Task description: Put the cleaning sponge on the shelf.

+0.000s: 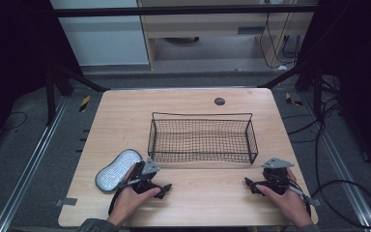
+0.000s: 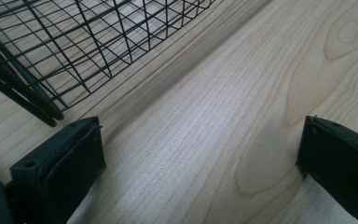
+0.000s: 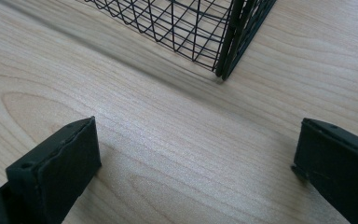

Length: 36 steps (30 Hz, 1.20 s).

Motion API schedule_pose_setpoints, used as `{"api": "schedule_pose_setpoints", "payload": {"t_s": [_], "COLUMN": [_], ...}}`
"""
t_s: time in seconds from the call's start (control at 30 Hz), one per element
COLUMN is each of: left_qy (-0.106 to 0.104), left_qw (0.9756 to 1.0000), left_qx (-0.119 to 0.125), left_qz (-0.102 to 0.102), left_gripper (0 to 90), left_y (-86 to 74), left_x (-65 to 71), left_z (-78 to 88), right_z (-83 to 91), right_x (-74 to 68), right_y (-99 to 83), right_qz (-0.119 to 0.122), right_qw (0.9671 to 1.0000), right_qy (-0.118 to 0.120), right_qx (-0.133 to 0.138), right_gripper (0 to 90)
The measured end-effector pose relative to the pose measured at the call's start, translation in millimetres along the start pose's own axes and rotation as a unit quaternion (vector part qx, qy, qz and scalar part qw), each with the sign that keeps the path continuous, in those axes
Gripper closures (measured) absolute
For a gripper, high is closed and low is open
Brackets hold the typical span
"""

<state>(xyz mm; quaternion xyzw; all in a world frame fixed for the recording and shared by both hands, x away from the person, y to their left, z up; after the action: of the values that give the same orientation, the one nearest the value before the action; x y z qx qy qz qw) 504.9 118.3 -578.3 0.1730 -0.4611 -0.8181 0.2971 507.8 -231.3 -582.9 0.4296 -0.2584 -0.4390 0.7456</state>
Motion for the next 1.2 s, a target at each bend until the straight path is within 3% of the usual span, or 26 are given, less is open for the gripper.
{"api": "schedule_pose_setpoints", "payload": {"t_s": [0.27,0.4,0.47,0.53,0.6,0.67,0.7,0.73,0.83,0.97,1.03,1.13,1.2], "left_qy": [0.003,0.018,0.031,0.045,0.069,0.078,0.078,0.084,0.088,0.105,0.101,0.097,0.081], "left_qw": [0.9989,0.9993,0.9989,0.9983,0.997,0.9967,0.9967,0.9965,0.9957,0.9917,0.9913,0.9902,0.9895], "left_qx": [0.042,0.033,0.035,0.035,0.024,0.015,0.015,-0.005,-0.028,-0.074,-0.083,-0.099,-0.117], "left_qz": [0.018,0.007,0.011,0.0,-0.025,-0.015,-0.015,-0.004,0.01,0.005,0.017,0.015,0.025], "left_gripper": [4.0,5.1,5.6,5.5,5.6,5.6,5.5,5.5,6.2,4.7,4.2,4.2,4.4], "left_y": [21.1,20.7,22.9,29.4,36.1,40.7,40.7,40.4,35.9,20.5,14.0,7.3,0.5], "left_x": [0.3,-4.1,-9.4,-18.8,-32.9,-46.5,-46.5,-58.9,-73.2,-92.1,-95.2,-96.4,-95.5], "left_z": [20.9,36.3,45.7,55.5,65.8,74.9,74.9,80.2,84.8,87.4,87.4,88.0,89.2], "right_z": [0.5,1.0,1.1,1.2,1.0,1.0,1.1,1.3,1.6,2.4,2.3,2.3,2.3], "right_x": [-0.6,-1.2,-1.3,-1.3,-0.9,-0.9,-0.8,-1.2,-1.2,-3.0,-2.8,-2.9,-2.9], "right_y": [-0.2,-0.4,-0.5,-0.5,-0.5,-0.6,-0.7,-0.8,-1.1,-1.1,-1.2,-1.2,-1.2], "right_qz": [-0.001,-0.001,0.0,-0.001,0.002,0.002,0.002,0.001,0.003,-0.003,-0.001,-0.002,-0.002], "right_qw": [1.0,1.0,1.0,1.0,1.0,1.0,1.0,1.0,1.0,1.0,1.0,1.0,1.0], "right_qy": [0.0,0.0,0.0,0.0,-0.001,0.0,-0.001,0.0,0.0,0.003,0.003,0.003,0.003], "right_qx": [0.0,0.001,0.001,0.001,0.001,0.001,0.001,0.001,0.0,0.0,0.001,0.0,0.0], "right_gripper": [0.5,0.5,0.5,0.5,0.5,0.5,0.5,0.5,0.5,0.5,0.5,0.5,0.5]}}
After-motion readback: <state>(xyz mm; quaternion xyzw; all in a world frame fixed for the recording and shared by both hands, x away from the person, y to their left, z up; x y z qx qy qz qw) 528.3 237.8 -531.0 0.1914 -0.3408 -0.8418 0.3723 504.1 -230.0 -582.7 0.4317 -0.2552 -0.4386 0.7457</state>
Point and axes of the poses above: each handheld gripper's, and its own axes: z roughly backward along the jaws, y roughly out of its top, x roughly to its right, the point moved 10 cm from there along -z, roughly forward along the jaws, and after that the axes turned 14 degrees about x, right-handed, at the moved point
